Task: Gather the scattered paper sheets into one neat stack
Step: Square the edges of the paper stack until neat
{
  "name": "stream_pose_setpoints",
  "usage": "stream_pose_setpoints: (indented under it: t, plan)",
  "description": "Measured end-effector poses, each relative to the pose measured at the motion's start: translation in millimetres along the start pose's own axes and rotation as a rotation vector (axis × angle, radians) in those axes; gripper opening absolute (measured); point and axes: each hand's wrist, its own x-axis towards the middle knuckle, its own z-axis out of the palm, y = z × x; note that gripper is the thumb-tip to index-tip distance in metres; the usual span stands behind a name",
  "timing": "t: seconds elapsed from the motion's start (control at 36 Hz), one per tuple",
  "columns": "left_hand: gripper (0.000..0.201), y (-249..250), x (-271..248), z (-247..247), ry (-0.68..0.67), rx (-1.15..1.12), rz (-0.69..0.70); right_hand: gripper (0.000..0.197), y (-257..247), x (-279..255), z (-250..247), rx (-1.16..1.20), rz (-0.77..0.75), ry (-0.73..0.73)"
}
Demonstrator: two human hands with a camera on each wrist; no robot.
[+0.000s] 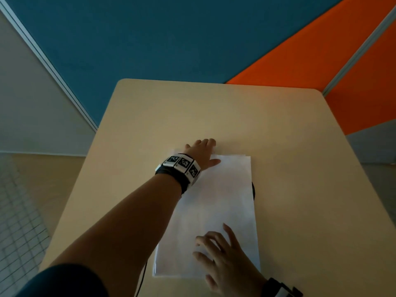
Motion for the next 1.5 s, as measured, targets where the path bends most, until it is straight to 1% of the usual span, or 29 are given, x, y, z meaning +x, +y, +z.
stream_pose_setpoints:
  t: [0.11, 0.19, 0.25, 0.31, 0.36, 0.39, 0.42, 0.47, 0.53, 0.56, 0.61, 0.67, 0.78, 0.89, 0.94, 1.0, 1.06, 1.08, 1.17, 1.22, 1.31, 1.36, 1.39, 1.44, 1.5]
  plan:
    - [0.045, 2.0, -2.9, 1.3, -0.012, 0.045, -0.025, 0.036, -2.9, -0.2, 1.5, 0.027, -0.004, 0.001]
    - [0.052, 0.9, -4.4, 4.0, -0.028, -0.021, -0.043, 0.047, -1.1, 0.1, 5.8, 0.055, 0.013, -0.02]
    - [0.057, -4.4, -7.3, 4.6, 0.022, -0.094, -0.068, 0.054, 3.3, -0.3, 0.9, 0.08, 0.045, -0.004]
    - [0.062, -16.6, -13.7, 1.5, 0.115, -0.194, -0.115, 0.051, 15.3, 0.2, -7.5, 0.221, 0.123, 0.083]
    - [0.065, -34.6, -23.0, -3.3, 0.229, -0.249, -0.179, 0.045, 36.0, 4.7, -14.5, 0.43, 0.258, 0.221]
    - [0.065, -44.0, -28.2, -5.6, 0.285, -0.276, -0.231, 0.046, 49.0, 9.0, -18.5, 0.512, 0.354, 0.273]
    - [0.064, -52.5, -33.7, -8.2, 0.332, -0.311, -0.297, 0.048, 62.8, 14.1, -23.1, 0.566, 0.452, 0.294]
    - [0.064, -66.8, -44.4, -10.9, 0.36, -0.408, -0.458, 0.05, 93.4, 26.1, -31.8, 0.6, 0.645, 0.249]
    - [0.068, -77.5, -51.4, -9.0, 0.275, -0.48, -0.595, 0.05, 122.8, 38.5, -37.0, 0.566, 0.803, 0.154]
    - [0.07, -81.3, -53.0, -6.0, 0.21, -0.497, -0.631, 0.049, 135.5, 44.5, -37.5, 0.549, 0.863, 0.115]
    - [0.068, -84.2, -54.8, 0.5, 0.121, -0.537, -0.647, 0.046, 152.5, 55.9, -38.9, 0.548, 0.975, 0.035]
    - [0.068, -80.1, -55.9, 4.9, 0.087, -0.575, -0.628, 0.046, 159.4, 64.8, -41.0, 0.585, 1.044, -0.024]
    - [0.066, -66.8, -54.7, 6.4, 0.088, -0.608, -0.588, 0.047, 159.3, 78.3, -44.7, 0.62, 1.06, -0.057]
    - [0.05, -57.0, -53.2, 1.4, 0.109, -0.635, -0.574, 0.052, 155.8, 87.9, -46.9, 0.591, 1.048, -0.088]
    - [0.047, -54.9, -53.7, -0.5, 0.113, -0.602, -0.58, 0.046, 157.4, 89.6, -46.1, 0.592, 1.054, -0.07]
    - [0.046, -55.1, -53.1, -2.8, 0.127, -0.602, -0.596, 0.032, 159.8, 90.0, -43.5, 0.601, 1.086, -0.025]
    - [0.044, -55.7, -50.7, -4.9, 0.132, -0.622, -0.605, 0.03, 159.7, 90.2, -41.2, 0.605, 1.112, -0.011]
    - [0.043, -55.8, -49.4, -5.7, 0.125, -0.625, -0.598, 0.032, 158.6, 90.7, -40.1, 0.604, 1.106, -0.022]
    - [0.04, -55.2, -46.3, -7.8, 0.12, -0.622, -0.565, 0.047, 155.9, 92.1, -41.1, 0.604, 1.078, -0.056]
    - [0.039, -53.5, -45.4, -9.1, 0.113, -0.623, -0.545, 0.047, 157.4, 92.4, -42.7, 0.613, 1.065, -0.061]
    - [0.044, -48.7, -43.5, -9.1, 0.096, -0.641, -0.561, 0.045, 158.9, 91.9, -44.7, 0.623, 1.075, -0.065]
    - [0.052, -43.7, -43.5, -7.9, 0.108, -0.691, -0.591, 0.037, 159.1, 92.5, -43.9, 0.625, 1.106, -0.022]
    - [0.058, -40.6, -43.8, -6.7, 0.124, -0.737, -0.588, 0.037, 158.4, 92.8, -43.0, 0.625, 1.122, 0.003]
    - [0.069, -34.3, -45.9, -3.6, 0.138, -0.834, -0.563, 0.042, 156.1, 93.7, -41.0, 0.632, 1.127, 0.031]
    - [0.073, -30.5, -47.8, -0.7, 0.129, -0.854, -0.551, 0.049, 153.5, 94.3, -39.3, 0.628, 1.09, 0.005]
